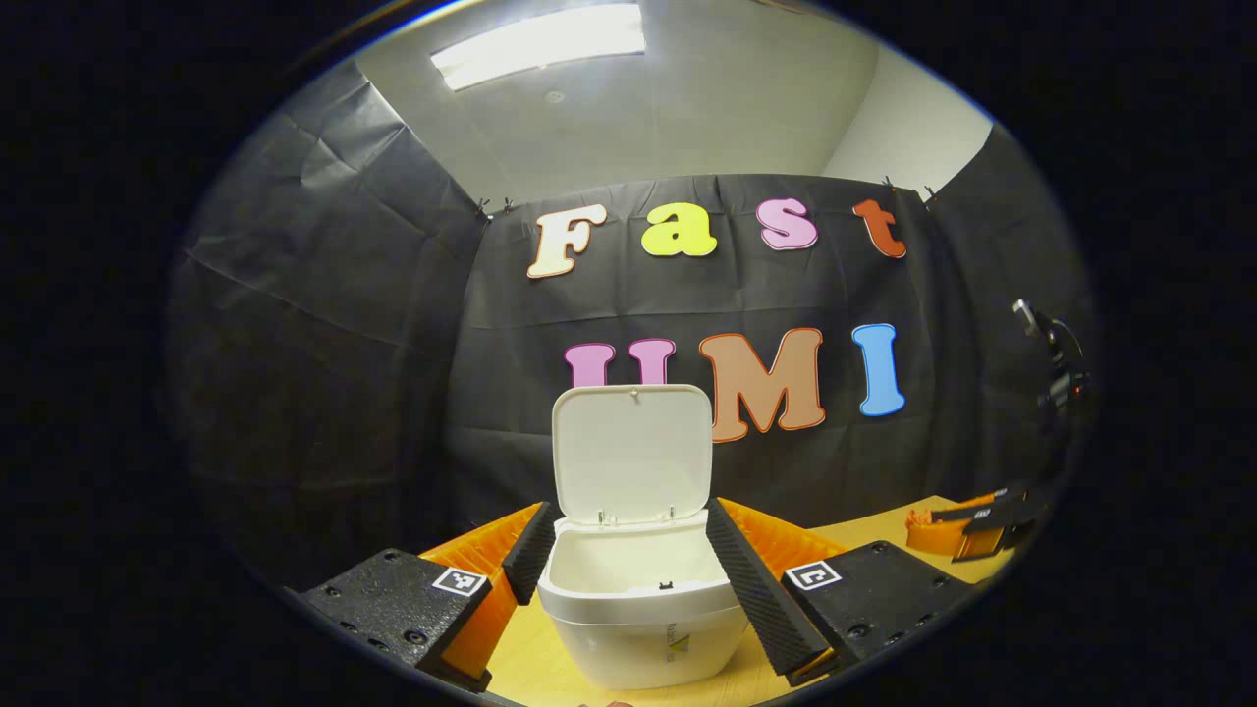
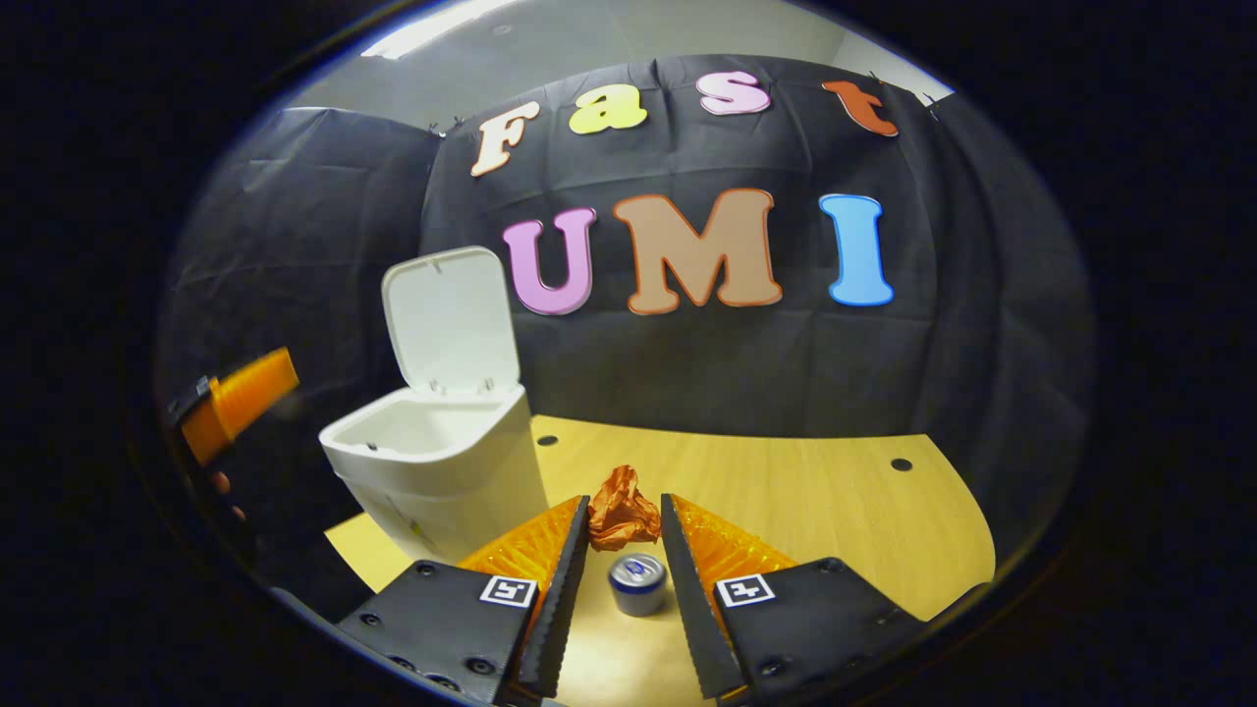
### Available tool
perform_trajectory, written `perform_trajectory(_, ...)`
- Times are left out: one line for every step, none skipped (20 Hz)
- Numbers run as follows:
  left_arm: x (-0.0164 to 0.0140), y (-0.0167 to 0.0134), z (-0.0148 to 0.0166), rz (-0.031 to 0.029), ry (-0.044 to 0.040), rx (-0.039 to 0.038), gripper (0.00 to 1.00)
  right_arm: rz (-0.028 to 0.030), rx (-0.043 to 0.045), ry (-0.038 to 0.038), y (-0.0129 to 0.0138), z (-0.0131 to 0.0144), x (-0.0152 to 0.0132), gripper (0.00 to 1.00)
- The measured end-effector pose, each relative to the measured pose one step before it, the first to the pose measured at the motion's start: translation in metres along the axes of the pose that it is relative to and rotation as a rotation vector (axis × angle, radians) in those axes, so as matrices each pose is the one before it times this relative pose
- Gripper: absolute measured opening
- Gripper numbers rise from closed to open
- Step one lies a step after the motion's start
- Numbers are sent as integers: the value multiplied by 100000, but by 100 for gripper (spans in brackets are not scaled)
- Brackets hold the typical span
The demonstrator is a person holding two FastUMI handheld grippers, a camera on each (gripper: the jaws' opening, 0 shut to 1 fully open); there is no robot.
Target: Press the lid of the desktop garbage bin to open it, pick up the crumpled paper on the desktop and throw it into the bin, then pick up the pop can on the desktop and drop it into the bin, and finally close the garbage bin lid.
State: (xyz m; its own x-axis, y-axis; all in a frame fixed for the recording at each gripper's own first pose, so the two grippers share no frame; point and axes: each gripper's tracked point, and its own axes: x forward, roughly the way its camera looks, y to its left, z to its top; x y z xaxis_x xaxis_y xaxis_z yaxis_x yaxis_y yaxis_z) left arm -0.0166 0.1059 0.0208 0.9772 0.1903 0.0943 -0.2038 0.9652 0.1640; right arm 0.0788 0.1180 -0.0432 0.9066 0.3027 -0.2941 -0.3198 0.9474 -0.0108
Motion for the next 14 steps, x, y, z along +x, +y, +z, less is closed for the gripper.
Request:
perform_trajectory(-250,570,-438,-259,941,-1278,94,1782,221,-2650,1359,1496,530,52)
perform_trajectory(-320,799,-568,520,1148,-688,94,2082,-343,-2735,1390,1297,642,53)
perform_trajectory(-432,969,-354,1261,1020,-61,94,1800,-863,-2409,1573,1251,776,53)
perform_trajectory(-339,986,-219,1467,699,390,94,2116,-1011,-1623,1365,967,873,52)
perform_trajectory(-421,1030,-118,1670,280,652,94,2211,-595,-772,1498,391,1101,52)
perform_trajectory(-514,1139,-79,1977,274,915,99,2210,-110,-262,1393,223,1145,52)
perform_trajectory(-286,1200,-33,2190,255,1058,99,2003,110,379,1064,-129,1100,52)
perform_trajectory(-406,1228,-81,2367,35,955,99,1573,69,711,936,-202,998,52)
perform_trajectory(-263,1242,29,2691,68,851,99,1250,115,716,777,-234,919,52)
perform_trajectory(-314,1207,-120,2812,173,699,99,1063,-12,268,721,-104,676,53)
perform_trajectory(-215,1242,-57,2712,345,561,99,485,-367,-168,423,-16,660,53)
perform_trajectory(-298,929,-271,2587,587,469,99,239,-626,44,340,-15,483,53)
perform_trajectory(-179,954,-223,2316,699,225,99,-216,-524,159,233,-165,578,52)
perform_trajectory(-126,731,-195,1837,772,-17,99,-101,-370,126,74,-76,380,53)
